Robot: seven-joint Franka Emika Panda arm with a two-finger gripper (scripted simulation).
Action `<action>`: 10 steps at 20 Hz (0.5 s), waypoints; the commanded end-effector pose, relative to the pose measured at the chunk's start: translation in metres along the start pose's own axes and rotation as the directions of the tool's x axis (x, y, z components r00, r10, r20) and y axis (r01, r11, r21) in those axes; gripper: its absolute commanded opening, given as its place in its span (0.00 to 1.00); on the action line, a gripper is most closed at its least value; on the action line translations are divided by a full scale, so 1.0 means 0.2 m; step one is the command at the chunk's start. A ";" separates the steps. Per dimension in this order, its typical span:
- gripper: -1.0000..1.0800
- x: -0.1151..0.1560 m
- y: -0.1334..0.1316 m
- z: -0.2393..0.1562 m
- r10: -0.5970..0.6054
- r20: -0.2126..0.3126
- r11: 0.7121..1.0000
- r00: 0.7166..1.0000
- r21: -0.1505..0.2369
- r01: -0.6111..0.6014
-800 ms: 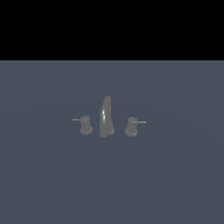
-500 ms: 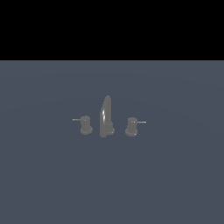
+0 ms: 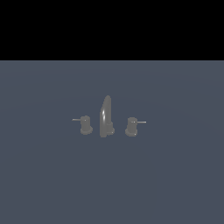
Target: Turn on the faucet by rotating a designated handle.
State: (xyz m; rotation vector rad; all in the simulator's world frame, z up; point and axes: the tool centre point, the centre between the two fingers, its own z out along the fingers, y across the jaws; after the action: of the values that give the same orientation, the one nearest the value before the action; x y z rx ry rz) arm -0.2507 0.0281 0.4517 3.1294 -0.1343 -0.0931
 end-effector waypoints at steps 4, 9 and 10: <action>0.00 0.04 -0.10 0.12 0.095 -0.001 0.995 0.995 0.004 -0.095; 0.00 0.09 -0.20 0.25 0.201 -0.003 0.980 0.980 0.008 -0.201; 0.00 0.10 -0.22 0.27 0.222 -0.003 0.975 0.975 0.009 -0.222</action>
State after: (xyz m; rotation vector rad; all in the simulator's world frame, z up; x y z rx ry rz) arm -0.2336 0.0643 0.4038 3.1039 -0.4312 -0.0855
